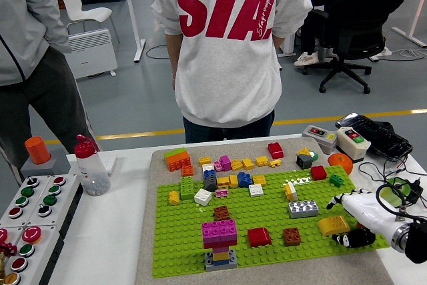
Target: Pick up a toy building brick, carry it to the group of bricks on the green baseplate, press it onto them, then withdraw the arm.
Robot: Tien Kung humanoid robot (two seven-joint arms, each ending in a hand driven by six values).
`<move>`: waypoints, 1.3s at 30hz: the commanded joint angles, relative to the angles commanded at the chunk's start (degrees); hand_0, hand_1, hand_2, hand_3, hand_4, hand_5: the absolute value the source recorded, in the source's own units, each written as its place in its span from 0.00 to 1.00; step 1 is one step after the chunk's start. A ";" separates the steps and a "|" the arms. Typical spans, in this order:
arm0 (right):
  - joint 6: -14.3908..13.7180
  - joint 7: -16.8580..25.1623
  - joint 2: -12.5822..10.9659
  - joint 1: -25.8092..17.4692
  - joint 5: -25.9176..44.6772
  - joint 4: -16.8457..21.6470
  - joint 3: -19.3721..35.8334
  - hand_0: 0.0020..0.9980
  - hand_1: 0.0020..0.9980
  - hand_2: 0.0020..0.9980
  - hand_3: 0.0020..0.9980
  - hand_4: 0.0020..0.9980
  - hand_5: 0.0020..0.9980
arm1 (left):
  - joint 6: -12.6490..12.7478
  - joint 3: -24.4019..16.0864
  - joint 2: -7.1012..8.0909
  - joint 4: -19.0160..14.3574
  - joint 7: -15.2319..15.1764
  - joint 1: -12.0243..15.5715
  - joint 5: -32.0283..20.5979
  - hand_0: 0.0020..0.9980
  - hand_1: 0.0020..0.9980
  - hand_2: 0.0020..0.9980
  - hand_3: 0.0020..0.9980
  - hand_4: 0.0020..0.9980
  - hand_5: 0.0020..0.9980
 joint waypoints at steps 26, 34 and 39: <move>-2.68 0.45 1.05 0.97 -0.89 -4.37 -1.67 0.91 0.77 0.75 0.66 0.68 0.17 | -0.04 0.20 -0.04 0.00 0.04 0.20 -0.18 0.65 0.69 0.67 0.57 0.28 1.00; -2.60 0.93 1.02 1.15 -0.63 -4.92 -2.16 0.90 0.77 0.73 0.64 0.68 0.18 | -0.04 0.15 -0.05 0.00 0.04 0.23 -0.15 0.65 0.69 0.67 0.57 0.28 1.00; -3.22 1.43 1.06 1.12 -0.73 -5.21 -2.42 0.89 0.76 0.73 0.61 0.67 0.17 | -0.04 0.10 -0.06 0.00 0.03 0.25 -0.11 0.65 0.69 0.67 0.57 0.28 1.00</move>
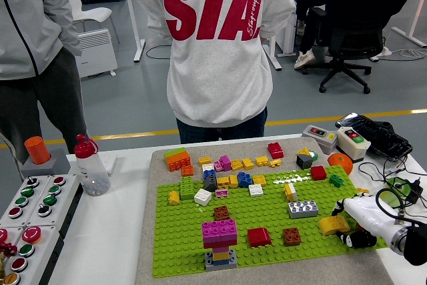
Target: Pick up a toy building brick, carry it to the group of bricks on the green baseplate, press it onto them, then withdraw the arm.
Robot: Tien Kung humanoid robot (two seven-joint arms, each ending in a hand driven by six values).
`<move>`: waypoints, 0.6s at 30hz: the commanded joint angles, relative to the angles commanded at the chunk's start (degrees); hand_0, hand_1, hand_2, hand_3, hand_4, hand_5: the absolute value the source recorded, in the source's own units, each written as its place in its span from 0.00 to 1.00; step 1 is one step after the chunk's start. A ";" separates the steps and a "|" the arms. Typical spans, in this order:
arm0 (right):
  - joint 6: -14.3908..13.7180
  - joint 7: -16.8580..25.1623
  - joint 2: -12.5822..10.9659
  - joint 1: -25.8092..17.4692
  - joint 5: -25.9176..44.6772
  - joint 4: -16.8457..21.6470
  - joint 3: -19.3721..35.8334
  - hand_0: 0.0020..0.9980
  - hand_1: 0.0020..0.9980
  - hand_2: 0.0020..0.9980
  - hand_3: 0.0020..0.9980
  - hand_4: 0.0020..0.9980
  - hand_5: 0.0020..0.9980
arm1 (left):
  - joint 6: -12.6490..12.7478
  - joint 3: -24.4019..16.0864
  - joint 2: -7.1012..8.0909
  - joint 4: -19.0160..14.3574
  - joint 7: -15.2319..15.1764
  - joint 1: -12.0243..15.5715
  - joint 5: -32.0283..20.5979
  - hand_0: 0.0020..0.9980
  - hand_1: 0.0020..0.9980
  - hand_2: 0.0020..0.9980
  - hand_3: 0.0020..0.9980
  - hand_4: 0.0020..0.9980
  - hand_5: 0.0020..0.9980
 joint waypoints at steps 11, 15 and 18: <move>-2.43 1.19 -0.18 -0.10 -0.47 0.11 -0.23 0.82 0.71 0.69 0.55 0.63 0.14 | -0.03 0.06 0.04 0.00 0.00 -0.11 -0.02 0.65 0.69 0.67 0.57 0.28 1.00; -3.06 1.41 -0.28 -0.16 -0.28 0.59 -0.15 0.82 0.71 0.69 0.55 0.63 0.14 | -0.03 0.06 0.05 0.00 -0.01 -0.16 -0.01 0.65 0.69 0.67 0.57 0.28 1.00; -3.44 1.16 -0.48 -0.36 0.30 1.72 0.22 0.81 0.70 0.68 0.54 0.61 0.13 | -0.02 0.07 0.07 0.00 -0.02 -0.21 -0.02 0.65 0.69 0.67 0.57 0.28 1.00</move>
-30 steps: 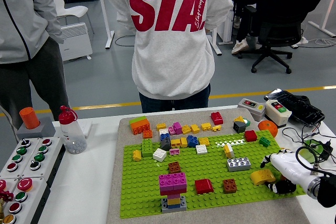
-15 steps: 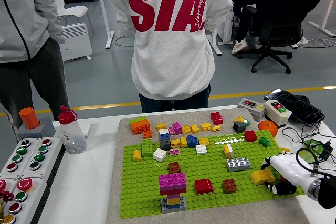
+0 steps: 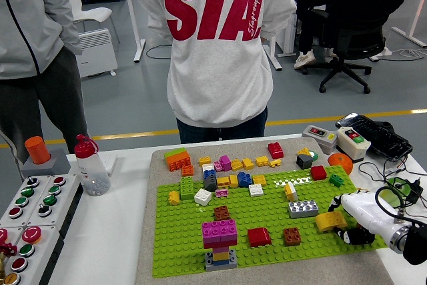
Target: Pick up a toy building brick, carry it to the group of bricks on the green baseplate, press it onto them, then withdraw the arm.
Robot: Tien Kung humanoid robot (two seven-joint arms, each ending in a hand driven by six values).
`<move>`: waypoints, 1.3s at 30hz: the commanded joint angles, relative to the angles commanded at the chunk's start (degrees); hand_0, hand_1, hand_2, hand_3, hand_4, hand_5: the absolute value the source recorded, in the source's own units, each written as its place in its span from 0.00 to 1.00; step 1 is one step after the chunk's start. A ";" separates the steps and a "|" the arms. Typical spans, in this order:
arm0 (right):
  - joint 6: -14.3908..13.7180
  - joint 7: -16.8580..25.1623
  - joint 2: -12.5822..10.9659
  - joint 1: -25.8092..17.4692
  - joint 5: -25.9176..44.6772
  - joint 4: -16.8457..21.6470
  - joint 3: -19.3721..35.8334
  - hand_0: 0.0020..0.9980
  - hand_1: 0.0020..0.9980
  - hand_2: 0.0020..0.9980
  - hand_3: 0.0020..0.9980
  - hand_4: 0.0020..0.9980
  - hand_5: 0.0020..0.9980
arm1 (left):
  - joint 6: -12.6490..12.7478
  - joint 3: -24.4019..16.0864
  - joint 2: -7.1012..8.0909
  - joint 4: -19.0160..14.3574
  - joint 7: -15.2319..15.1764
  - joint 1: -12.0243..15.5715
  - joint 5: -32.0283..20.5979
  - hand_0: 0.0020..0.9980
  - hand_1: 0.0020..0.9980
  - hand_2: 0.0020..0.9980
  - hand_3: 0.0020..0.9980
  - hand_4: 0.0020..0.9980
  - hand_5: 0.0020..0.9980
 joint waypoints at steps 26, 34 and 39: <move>3.02 -17.40 -0.79 7.02 16.91 24.92 3.58 0.91 0.74 0.77 0.54 0.54 0.16 | 0.14 -0.40 0.39 0.00 0.06 -0.06 0.12 0.65 0.69 0.67 0.57 0.28 1.00; 3.62 -20.54 0.69 11.97 20.78 24.92 -1.21 0.92 0.74 0.78 0.54 0.54 0.18 | 0.10 -0.33 0.49 0.00 0.20 0.10 0.10 0.65 0.69 0.67 0.57 0.28 1.00; 2.91 -21.68 1.98 15.10 20.94 24.92 -5.74 0.92 0.75 0.79 0.55 0.54 0.17 | 0.06 -0.24 0.51 0.00 0.27 0.22 -0.03 0.65 0.69 0.67 0.57 0.28 1.00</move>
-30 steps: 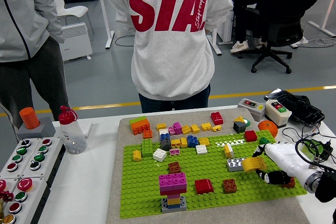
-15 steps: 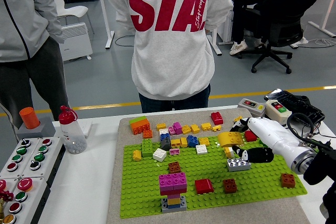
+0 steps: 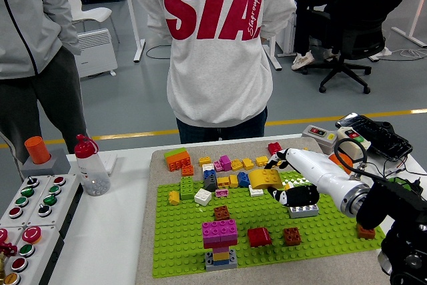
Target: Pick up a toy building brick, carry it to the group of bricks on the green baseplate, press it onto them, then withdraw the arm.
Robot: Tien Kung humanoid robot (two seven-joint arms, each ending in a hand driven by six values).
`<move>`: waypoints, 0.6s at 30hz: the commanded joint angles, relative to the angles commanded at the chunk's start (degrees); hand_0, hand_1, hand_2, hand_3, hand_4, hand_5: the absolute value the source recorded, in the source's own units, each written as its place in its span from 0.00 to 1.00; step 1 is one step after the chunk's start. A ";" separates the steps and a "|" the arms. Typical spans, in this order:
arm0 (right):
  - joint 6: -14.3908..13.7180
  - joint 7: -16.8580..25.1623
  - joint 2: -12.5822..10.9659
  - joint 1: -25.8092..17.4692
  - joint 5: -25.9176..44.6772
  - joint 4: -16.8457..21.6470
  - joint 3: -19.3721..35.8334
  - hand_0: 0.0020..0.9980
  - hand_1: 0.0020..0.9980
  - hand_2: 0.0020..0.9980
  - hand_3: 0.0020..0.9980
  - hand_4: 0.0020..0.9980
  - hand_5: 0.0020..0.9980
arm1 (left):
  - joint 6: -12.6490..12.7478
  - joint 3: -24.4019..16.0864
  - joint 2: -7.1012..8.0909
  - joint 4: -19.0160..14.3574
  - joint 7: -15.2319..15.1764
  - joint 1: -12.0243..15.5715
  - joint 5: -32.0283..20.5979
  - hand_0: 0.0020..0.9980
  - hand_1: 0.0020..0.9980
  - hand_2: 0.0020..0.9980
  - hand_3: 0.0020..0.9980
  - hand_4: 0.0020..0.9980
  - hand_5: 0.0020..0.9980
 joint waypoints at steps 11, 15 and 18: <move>-0.52 -0.07 2.35 3.53 0.00 0.00 -5.17 0.92 0.75 0.79 0.55 0.52 0.18 | -0.07 0.08 0.04 0.00 0.10 0.27 -0.02 0.65 0.69 0.67 0.57 0.28 1.00; -0.36 -0.48 2.70 4.21 -0.02 0.00 -6.30 0.92 0.75 0.79 0.55 0.50 0.19 | -0.08 0.01 0.04 0.00 0.13 0.41 0.08 0.65 0.69 0.67 0.57 0.28 1.00; -0.09 -0.91 2.92 4.76 0.18 0.00 -7.46 0.92 0.75 0.79 0.55 0.50 0.19 | -0.09 -0.06 0.03 0.00 0.17 0.57 0.17 0.65 0.69 0.67 0.57 0.28 1.00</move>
